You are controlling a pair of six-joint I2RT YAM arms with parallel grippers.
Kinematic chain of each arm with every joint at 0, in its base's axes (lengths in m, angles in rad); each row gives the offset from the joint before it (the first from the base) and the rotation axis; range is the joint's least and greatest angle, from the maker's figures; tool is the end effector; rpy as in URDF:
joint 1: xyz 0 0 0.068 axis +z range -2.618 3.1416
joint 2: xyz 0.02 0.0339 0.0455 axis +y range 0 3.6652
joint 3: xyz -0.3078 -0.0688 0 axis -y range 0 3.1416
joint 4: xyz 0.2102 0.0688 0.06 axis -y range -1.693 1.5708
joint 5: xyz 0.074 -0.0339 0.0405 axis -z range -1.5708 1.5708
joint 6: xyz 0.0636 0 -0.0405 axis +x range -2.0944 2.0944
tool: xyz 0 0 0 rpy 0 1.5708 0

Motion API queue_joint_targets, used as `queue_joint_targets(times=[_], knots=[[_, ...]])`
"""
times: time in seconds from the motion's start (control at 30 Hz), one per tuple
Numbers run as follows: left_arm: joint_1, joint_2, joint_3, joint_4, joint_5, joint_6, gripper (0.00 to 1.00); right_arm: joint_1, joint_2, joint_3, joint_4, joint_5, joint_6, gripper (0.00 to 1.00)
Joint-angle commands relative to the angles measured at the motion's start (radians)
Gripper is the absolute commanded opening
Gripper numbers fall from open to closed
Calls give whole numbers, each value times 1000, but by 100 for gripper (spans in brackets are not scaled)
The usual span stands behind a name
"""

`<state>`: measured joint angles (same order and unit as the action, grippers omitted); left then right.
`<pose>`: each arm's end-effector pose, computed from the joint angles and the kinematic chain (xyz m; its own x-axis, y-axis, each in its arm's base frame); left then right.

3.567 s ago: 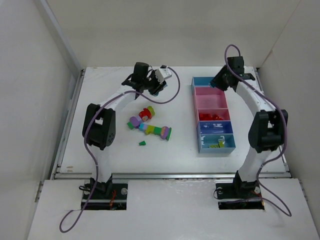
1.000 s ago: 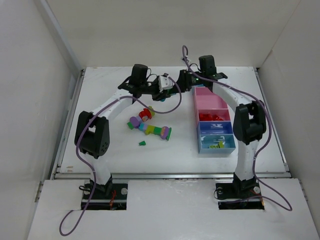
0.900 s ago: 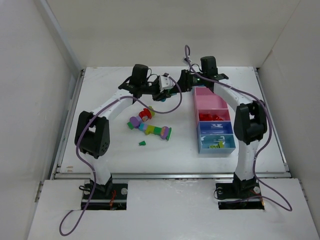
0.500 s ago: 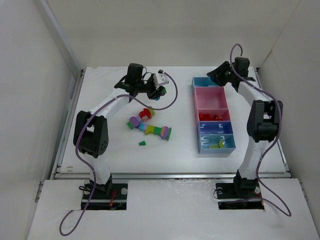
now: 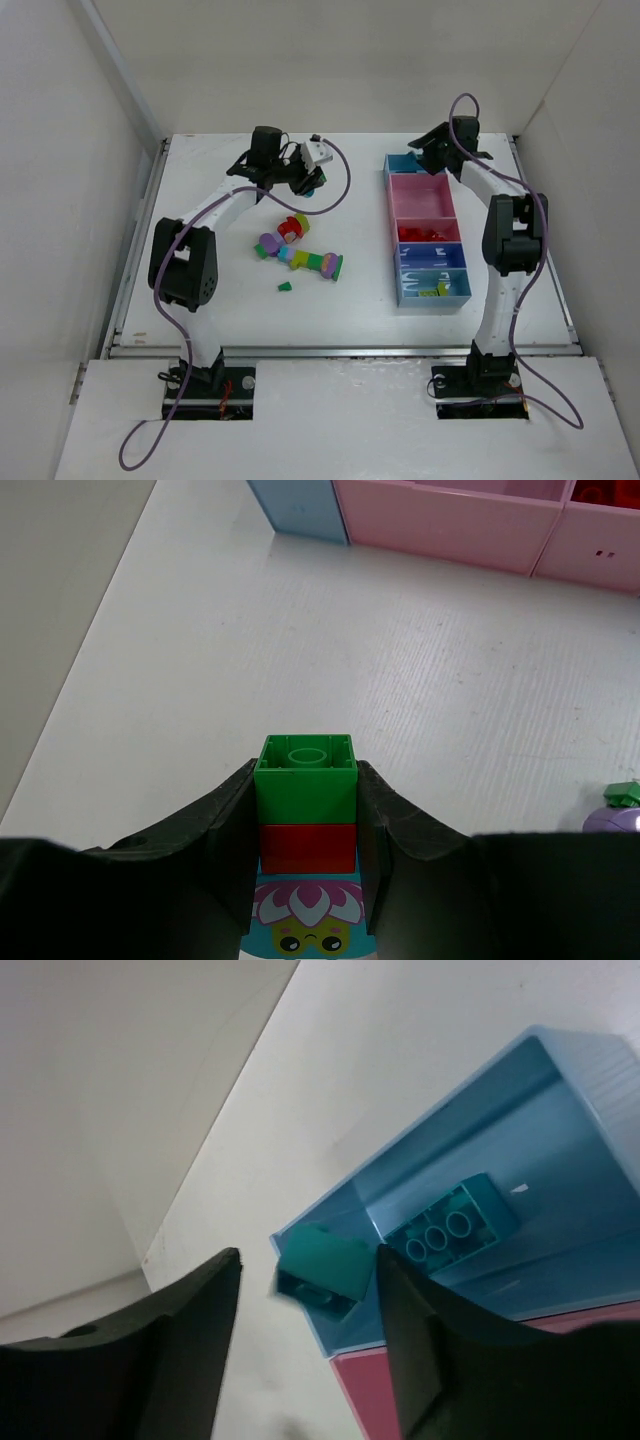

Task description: Sort the legos into containers by color

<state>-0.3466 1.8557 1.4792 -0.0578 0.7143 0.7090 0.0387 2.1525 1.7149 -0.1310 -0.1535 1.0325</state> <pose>0.3948 -0.1869 0.3360 0.2306 0.4397 -0.8680 0.8767 0.2931 0.3814 0.5195 0.0298 0.2623 -0.4192 0.8329 -0.3613 0.3764 0.5216 0.7657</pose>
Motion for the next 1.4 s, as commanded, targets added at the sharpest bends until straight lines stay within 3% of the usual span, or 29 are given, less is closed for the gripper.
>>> queue_joint_targets(times=[0.0,0.03,0.1,0.13,0.3,0.4,0.47,0.53,0.67,1.03,1.37], knots=[[3,-6,20,67,-1,-39,0,-8,-6,67,14,9,-23,65],[3,-6,20,67,-1,-39,1,-8,-6,68,14,9,-35,79],[3,-6,20,67,-1,-39,4,-8,-45,68,14,26,-48,98],[3,-6,20,67,-1,-39,4,-8,-57,57,14,26,-58,100],[3,-24,20,67,31,-19,4,1,-149,0,14,11,-119,100],[3,-64,20,46,65,33,2,29,-203,37,14,-82,-396,100],[3,-102,9,20,94,85,2,67,-230,49,14,-300,-603,100],[-8,-131,-5,1,141,121,1,88,-241,22,14,-575,-649,100],[-38,-217,-60,-42,192,211,0,183,-279,-43,14,-792,-689,100],[-91,-326,-115,-70,154,265,0,378,-316,-86,14,-848,-689,98],[-111,-360,-178,-39,99,234,0,339,-431,-202,24,-808,-698,92]])
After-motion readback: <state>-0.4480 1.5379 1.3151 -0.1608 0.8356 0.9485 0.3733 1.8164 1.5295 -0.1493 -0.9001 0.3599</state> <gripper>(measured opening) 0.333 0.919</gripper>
